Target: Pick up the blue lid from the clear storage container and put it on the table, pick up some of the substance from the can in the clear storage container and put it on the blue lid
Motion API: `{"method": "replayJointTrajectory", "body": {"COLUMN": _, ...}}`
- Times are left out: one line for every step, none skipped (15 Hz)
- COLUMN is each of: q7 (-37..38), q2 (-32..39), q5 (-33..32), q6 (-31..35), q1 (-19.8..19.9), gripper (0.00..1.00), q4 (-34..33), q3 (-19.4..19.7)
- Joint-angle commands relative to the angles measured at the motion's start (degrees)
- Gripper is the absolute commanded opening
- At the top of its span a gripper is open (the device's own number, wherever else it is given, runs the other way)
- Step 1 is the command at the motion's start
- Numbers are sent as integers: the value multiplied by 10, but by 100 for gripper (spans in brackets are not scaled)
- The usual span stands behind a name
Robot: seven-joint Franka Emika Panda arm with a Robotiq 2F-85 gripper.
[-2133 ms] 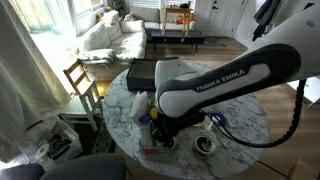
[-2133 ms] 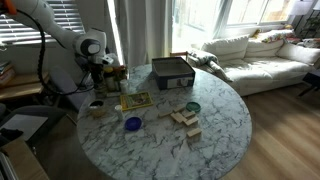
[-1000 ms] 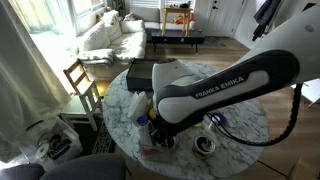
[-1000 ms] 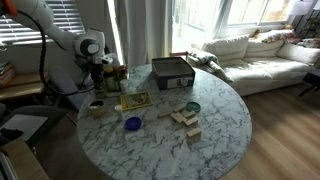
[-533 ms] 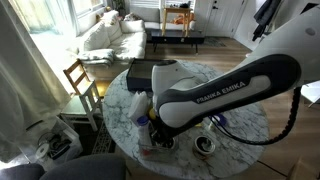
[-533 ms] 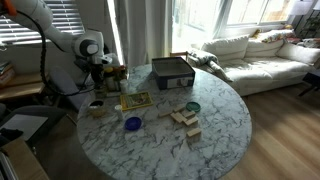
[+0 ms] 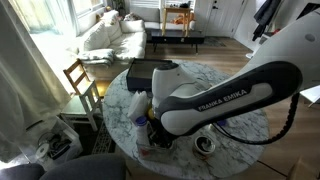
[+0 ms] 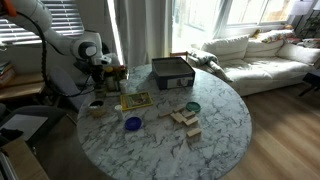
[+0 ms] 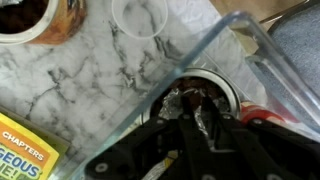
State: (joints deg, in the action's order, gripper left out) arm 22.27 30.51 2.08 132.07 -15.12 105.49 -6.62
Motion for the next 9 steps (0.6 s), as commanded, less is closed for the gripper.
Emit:
{"method": "replayJointTrajectory", "body": {"q7": -16, "q2": 3, "q5": -10, "q6": 45, "q1": -10, "gripper": 22, "q4": 23, "q3": 5}}
{"method": "replayJointTrajectory", "body": {"q7": -19, "q2": 2, "q5": -12, "q6": 51, "q1": -11, "gripper": 24, "q4": 26, "q3": 6}}
{"method": "replayJointTrajectory", "body": {"q7": -20, "q2": 2, "q5": -13, "q6": 56, "q1": -11, "gripper": 23, "q4": 30, "q3": 7}}
{"method": "replayJointTrajectory", "body": {"q7": -22, "q2": 2, "q5": -14, "q6": 62, "q1": -11, "gripper": 24, "q4": 33, "q3": 7}}
{"method": "replayJointTrajectory", "body": {"q7": -24, "q2": 2, "q5": -15, "q6": 64, "q1": -12, "gripper": 23, "q4": 35, "q3": 7}}
{"method": "replayJointTrajectory", "body": {"q7": -24, "q2": 1, "q5": -17, "q6": 65, "q1": -12, "gripper": 23, "q4": 36, "q3": 8}}
{"method": "replayJointTrajectory", "body": {"q7": -24, "q2": 0, "q5": -19, "q6": 66, "q1": -12, "gripper": 22, "q4": 38, "q3": 9}}
{"method": "replayJointTrajectory", "body": {"q7": -24, "q2": 0, "q5": -20, "q6": 66, "q1": -13, "gripper": 20, "q4": 39, "q3": 9}}
{"method": "replayJointTrajectory", "body": {"q7": -23, "q2": 0, "q5": -21, "q6": 67, "q1": -13, "gripper": 20, "q4": 39, "q3": 9}}
